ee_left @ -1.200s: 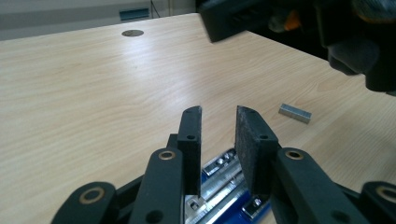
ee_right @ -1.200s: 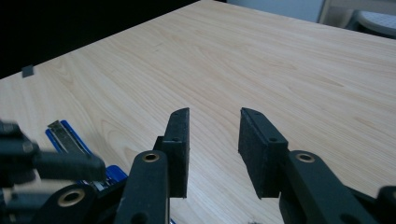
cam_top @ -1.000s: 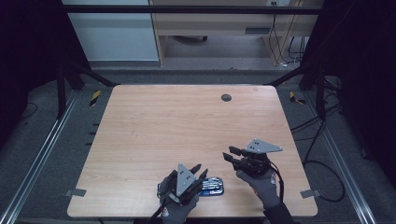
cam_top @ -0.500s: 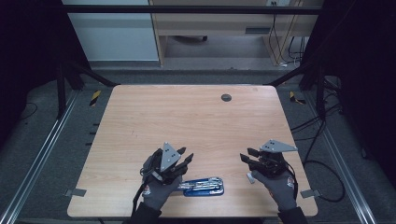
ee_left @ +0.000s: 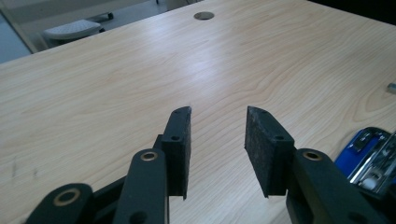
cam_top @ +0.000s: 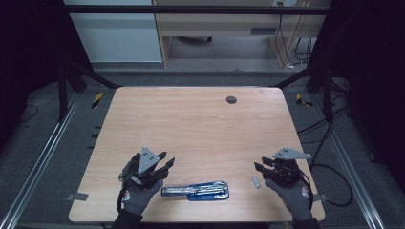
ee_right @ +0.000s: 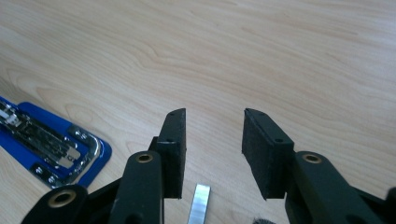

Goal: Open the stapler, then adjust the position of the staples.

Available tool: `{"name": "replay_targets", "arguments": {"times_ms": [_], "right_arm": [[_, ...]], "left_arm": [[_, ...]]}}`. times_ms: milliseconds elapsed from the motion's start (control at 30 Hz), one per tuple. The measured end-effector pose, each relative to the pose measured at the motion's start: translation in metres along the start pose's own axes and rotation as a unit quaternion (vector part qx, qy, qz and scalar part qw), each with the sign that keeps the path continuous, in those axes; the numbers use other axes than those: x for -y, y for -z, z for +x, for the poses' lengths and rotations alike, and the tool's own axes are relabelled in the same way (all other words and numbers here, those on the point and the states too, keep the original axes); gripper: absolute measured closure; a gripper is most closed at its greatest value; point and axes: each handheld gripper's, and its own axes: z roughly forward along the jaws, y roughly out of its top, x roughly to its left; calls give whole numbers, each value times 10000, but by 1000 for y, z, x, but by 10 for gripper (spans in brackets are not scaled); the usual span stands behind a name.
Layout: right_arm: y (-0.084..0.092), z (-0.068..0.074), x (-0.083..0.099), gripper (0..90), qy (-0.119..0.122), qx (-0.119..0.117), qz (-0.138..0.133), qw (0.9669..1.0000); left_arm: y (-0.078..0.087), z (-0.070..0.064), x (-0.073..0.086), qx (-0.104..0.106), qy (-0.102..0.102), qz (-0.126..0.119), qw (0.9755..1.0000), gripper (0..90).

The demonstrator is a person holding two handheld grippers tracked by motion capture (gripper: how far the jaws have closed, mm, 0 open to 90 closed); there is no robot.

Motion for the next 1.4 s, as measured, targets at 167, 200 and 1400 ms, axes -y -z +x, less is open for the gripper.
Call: {"name": "replay_targets", "arguments": {"times_ms": [167,200,1400], "right_arm": [[-1,3,3,611,64,25,225,9997],[-2,4,3,609,34,10,293,9996],[-15,11,17,591,38,189,1104,9937]], "left_arm": [[9,16,17,-156,56,174,9997,601],[11,19,20,-175,89,188,9996,598],[38,64,75,-616,534,517,9953,587]]}}
